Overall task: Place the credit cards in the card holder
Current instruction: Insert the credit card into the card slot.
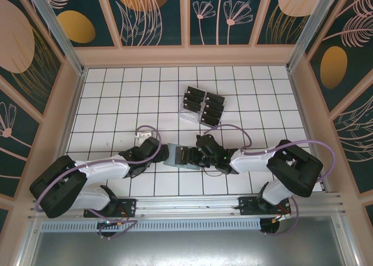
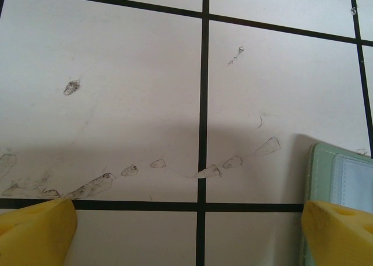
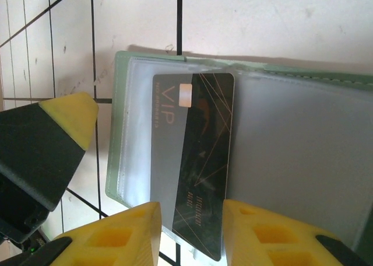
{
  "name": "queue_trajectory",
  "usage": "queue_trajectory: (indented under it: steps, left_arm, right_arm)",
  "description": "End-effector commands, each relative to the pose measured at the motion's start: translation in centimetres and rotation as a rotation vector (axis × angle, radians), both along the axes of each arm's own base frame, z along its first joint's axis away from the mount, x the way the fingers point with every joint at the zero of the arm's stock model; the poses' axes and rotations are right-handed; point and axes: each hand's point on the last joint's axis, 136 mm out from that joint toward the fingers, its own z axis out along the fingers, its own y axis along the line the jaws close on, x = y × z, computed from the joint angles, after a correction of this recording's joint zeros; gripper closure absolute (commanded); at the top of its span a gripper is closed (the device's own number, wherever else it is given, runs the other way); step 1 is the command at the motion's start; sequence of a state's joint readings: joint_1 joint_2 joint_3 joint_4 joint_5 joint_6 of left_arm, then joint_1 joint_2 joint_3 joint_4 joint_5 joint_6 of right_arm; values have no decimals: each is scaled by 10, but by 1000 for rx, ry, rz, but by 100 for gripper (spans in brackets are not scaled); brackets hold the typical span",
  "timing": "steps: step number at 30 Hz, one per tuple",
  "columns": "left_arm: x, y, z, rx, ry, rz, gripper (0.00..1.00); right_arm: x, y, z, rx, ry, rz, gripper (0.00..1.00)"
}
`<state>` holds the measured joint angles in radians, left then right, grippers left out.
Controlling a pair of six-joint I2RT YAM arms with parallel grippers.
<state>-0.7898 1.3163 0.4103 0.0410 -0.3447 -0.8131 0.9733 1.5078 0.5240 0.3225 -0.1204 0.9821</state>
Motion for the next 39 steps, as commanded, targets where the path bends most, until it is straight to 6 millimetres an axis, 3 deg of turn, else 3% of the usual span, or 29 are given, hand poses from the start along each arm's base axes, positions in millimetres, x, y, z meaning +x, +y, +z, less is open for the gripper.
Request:
queue_trajectory:
  steps: [1,28,39]
  left_arm:
    - [-8,2,-11,9,41,-20,2]
    - [-12,0,-19,-5,61,-31,2]
    - [-15,-3,-22,-19,69,-40,2]
  right_arm:
    - [-4,-6,-5,-39,1,-8,70]
    - [-6,13,-11,-36,13,41,87]
    - [-9,28,-11,-8,23,73,88]
